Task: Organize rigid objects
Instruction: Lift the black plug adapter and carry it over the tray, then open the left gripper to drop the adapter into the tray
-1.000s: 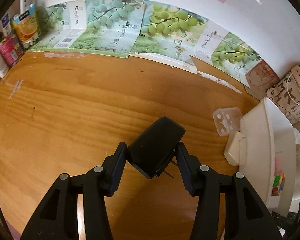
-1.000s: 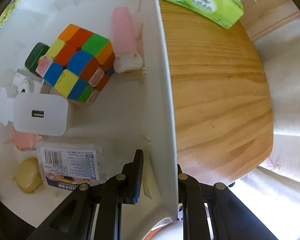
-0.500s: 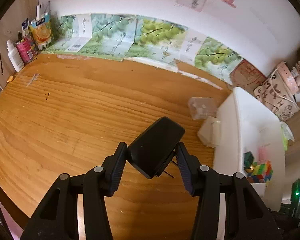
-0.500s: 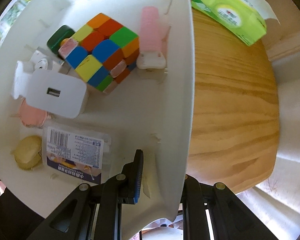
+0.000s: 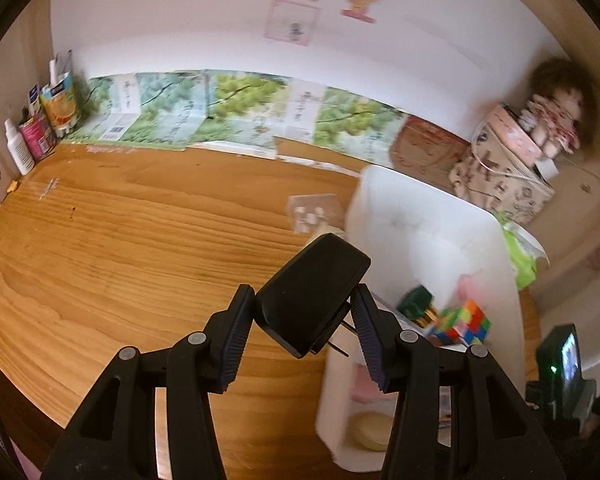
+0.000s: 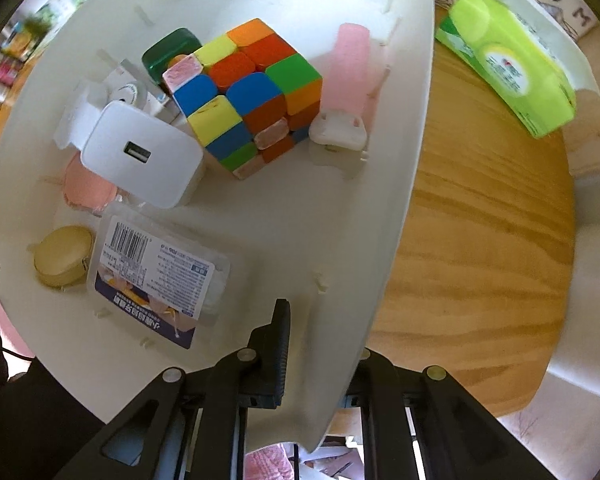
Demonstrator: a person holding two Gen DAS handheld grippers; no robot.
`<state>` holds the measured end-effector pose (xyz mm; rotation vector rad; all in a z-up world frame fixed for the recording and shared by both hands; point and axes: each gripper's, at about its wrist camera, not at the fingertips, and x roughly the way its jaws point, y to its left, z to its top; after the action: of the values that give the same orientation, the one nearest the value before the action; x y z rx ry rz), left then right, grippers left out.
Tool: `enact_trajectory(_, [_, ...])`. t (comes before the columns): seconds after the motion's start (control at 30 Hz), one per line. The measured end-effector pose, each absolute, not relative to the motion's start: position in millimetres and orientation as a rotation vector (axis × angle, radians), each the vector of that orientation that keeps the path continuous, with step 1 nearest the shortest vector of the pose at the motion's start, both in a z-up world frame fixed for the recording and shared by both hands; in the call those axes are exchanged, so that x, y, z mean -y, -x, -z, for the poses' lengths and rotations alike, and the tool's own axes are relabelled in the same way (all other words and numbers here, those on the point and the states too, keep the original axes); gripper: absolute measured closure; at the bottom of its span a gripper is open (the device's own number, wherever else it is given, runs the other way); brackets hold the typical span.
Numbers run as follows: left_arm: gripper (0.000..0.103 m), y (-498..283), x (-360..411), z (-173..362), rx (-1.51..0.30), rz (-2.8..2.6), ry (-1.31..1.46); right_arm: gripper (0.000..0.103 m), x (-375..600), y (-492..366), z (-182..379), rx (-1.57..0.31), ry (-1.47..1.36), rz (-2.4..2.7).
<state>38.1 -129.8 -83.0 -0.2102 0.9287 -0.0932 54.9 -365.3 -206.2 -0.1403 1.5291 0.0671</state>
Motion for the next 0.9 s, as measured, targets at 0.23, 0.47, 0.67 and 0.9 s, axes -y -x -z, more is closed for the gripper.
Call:
enact_trajectory(0.23, [0.050,-23,176,80,-0.928,0.147,0.162,0.091,369,-54,222,-1.532,0.188,-0.151])
enact_trajectory(0.47, [0.050,-14,224,85,-0.965,0.213,0.110,0.087,373,-52,229,-1.518,0.207,-0.243])
enact_trajectory(0.67, [0.049,-7,254,89,-1.004,0.258,0.071,0.086,378,-50,229,-1.507,0.200,-0.271])
enact_trajectory(0.9, [0.038,-5,269,90,-1.039,0.272,0.008,0.086,379,-49,227,-1.503,0.194,-0.270])
